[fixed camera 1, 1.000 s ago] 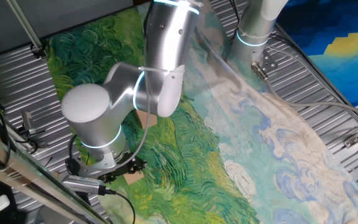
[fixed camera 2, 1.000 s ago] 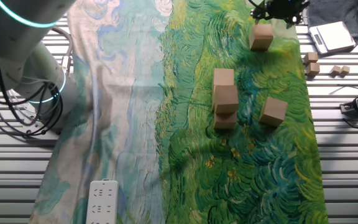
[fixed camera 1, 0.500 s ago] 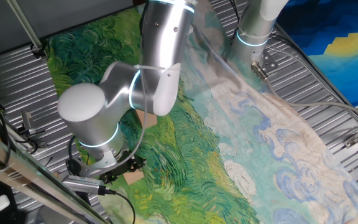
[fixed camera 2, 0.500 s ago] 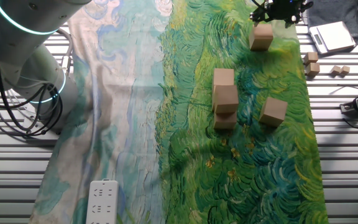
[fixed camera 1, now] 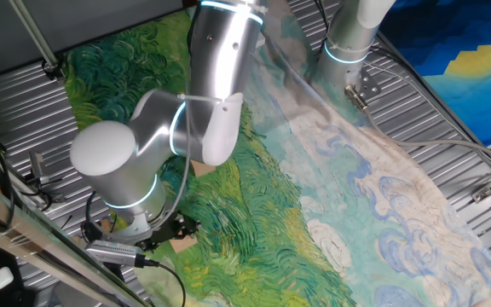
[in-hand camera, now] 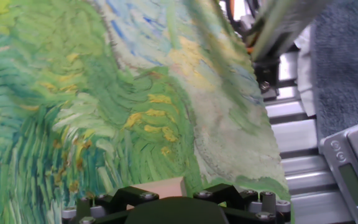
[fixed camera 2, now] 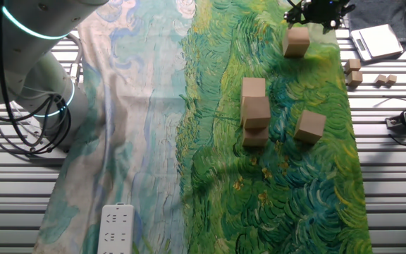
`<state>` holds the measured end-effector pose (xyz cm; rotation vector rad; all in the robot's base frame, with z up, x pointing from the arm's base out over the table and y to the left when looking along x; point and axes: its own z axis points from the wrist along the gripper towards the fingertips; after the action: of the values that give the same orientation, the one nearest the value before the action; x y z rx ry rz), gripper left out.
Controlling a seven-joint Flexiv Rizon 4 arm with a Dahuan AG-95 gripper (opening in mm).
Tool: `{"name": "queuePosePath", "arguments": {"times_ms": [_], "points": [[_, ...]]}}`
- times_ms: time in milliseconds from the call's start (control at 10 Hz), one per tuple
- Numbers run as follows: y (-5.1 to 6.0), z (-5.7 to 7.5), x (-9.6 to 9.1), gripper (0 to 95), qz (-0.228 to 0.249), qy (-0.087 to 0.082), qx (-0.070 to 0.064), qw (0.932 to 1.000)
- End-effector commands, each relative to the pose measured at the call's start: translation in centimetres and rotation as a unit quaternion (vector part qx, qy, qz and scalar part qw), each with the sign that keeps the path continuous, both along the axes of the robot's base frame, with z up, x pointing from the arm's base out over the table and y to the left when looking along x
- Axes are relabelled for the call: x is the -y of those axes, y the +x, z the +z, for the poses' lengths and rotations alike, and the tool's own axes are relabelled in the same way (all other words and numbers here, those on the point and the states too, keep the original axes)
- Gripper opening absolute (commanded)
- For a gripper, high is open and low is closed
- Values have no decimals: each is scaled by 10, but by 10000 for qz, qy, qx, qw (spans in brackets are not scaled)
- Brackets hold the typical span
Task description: Stack the blocks into a pyramid shape
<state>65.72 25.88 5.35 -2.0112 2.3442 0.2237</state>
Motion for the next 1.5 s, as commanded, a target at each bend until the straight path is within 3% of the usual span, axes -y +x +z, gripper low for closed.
{"name": "queuePosePath", "arguments": {"times_ms": [100,1200,1300,1500], "points": [[-2,3,1,950,71,53,-73,9999],[-1,6,1,950,104,-5,-55,9999],[-1,6,1,760,78,-13,-12,10000],[-1,6,1,760,-7,4,96,10000]]}}
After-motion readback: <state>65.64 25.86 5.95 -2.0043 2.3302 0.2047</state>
